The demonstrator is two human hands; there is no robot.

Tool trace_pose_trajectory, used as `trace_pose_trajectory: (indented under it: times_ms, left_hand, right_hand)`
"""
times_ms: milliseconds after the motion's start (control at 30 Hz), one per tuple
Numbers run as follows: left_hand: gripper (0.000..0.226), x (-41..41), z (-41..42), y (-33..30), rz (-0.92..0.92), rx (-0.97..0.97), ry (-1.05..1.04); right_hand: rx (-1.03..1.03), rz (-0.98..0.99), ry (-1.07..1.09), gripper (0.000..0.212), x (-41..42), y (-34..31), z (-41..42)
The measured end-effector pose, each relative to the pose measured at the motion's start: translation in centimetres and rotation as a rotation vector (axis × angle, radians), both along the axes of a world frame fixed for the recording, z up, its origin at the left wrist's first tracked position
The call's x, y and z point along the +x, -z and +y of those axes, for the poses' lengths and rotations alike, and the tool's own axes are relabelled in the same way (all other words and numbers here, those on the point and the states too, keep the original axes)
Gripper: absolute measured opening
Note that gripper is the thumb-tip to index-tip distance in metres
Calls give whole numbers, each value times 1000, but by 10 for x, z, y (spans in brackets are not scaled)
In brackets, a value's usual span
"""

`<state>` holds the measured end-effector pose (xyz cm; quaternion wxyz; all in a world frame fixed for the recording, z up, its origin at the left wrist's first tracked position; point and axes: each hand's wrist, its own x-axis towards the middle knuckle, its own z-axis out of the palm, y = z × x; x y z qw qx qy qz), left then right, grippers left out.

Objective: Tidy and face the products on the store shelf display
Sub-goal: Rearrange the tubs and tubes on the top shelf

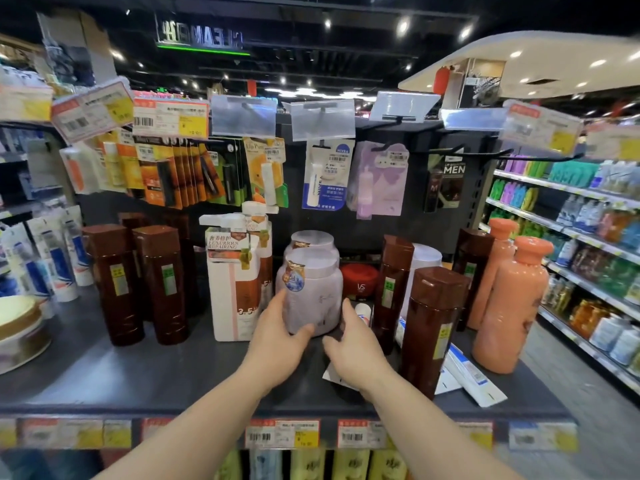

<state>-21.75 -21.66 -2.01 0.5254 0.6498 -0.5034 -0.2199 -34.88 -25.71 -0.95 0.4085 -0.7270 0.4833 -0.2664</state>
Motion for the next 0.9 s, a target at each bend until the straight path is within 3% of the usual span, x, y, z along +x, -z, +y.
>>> trace_pose_trajectory:
  times_ms: [100,200,267,333,533,667,900]
  left_hand:
    - [61,-8,-1,9,-225,38,-64]
    - [50,-25,-5,7,-479,299,18]
    - [56,-35,-10,7,-701,465,5]
    - [59,-39,-14,11,-785,520,-27]
    - [40,-25,-14,5,-474,579,62]
    - [37,0,-4,3,-287,486,82]
    - [12,69,48,-23,-202,242,10]
  right_hand:
    - [6,-7,32,73,-17,6,18]
    - [16,-32,38,72,-25,12,29]
    - [23,-22,53,73,-28,13,32]
    - [33,-6,64,73,-30,14,35]
    - [46,30,55,71,-23,12,40]
    - [46,29,-11,69,-10,9,46]
    - [-271,223,-26,61,17,10,42]
